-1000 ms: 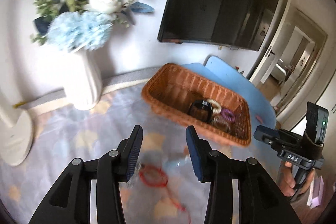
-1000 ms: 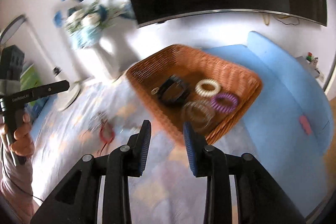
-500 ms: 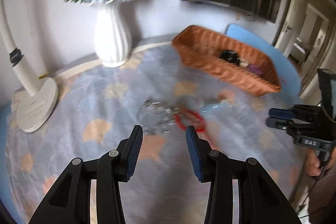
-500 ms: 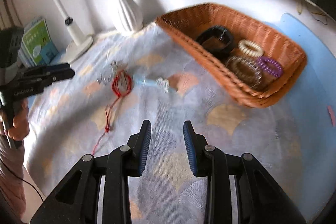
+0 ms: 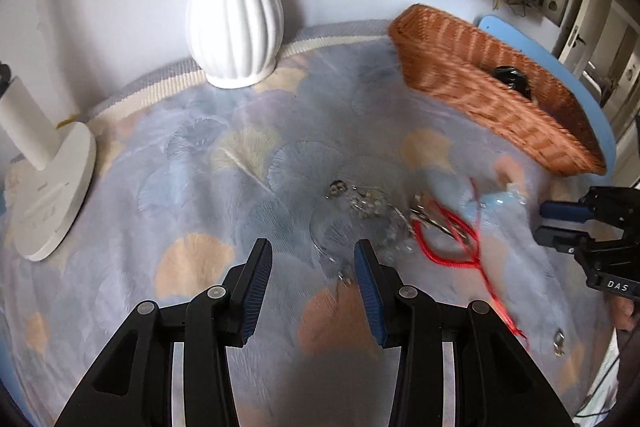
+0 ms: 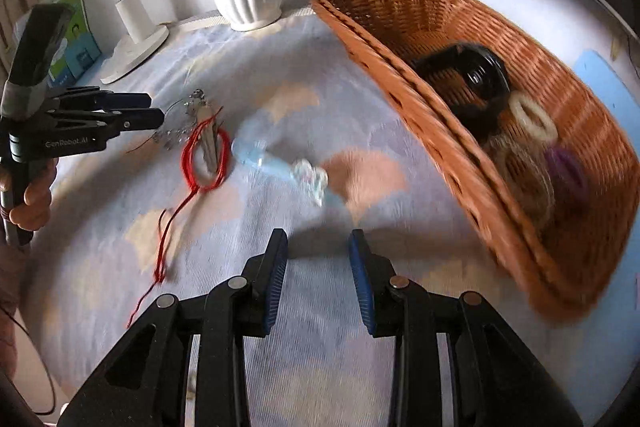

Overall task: Organize jewelry
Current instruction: 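Move both tools back to the remaining jewelry on the tablecloth, then grasp the small silver charm with the left tool while the right tool holds the light blue clip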

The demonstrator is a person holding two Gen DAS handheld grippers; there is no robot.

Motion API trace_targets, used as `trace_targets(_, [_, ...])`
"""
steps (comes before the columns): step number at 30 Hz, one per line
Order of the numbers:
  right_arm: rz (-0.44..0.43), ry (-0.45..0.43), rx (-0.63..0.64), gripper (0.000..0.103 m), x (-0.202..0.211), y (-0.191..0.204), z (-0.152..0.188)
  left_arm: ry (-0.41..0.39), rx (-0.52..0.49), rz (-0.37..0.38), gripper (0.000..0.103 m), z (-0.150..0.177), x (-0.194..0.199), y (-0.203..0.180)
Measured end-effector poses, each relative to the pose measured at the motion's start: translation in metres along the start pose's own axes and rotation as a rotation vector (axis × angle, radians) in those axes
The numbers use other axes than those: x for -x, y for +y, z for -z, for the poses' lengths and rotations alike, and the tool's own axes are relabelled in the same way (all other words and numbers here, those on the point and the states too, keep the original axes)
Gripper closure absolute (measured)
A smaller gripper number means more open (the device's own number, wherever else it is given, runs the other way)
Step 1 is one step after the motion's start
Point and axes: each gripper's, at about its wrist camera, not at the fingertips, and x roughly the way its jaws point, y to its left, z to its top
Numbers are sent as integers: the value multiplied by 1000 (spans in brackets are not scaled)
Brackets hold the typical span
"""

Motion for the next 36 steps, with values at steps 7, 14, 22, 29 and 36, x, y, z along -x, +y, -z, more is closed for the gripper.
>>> trace_targets(7, [38,-7,106,55,-19,16,-22,4,-42,3,59,-4,-13,2])
trace_targets(14, [-1,-22,143,55,-30,24,-38,-8,-148,20,59,-16,-24,-11])
trace_targets(22, [-13,-57,256,88,-28,49,-31,-35,-203,71,70,-29,-33,-17])
trace_targets(29, [10,-76,308,94,-17,63,-17,-51,-200,98,95,-26,-31,-20])
trace_targets(36, [-35,-98,248,94,0,51,-8,-147,-78,232,100,-22,13,-3])
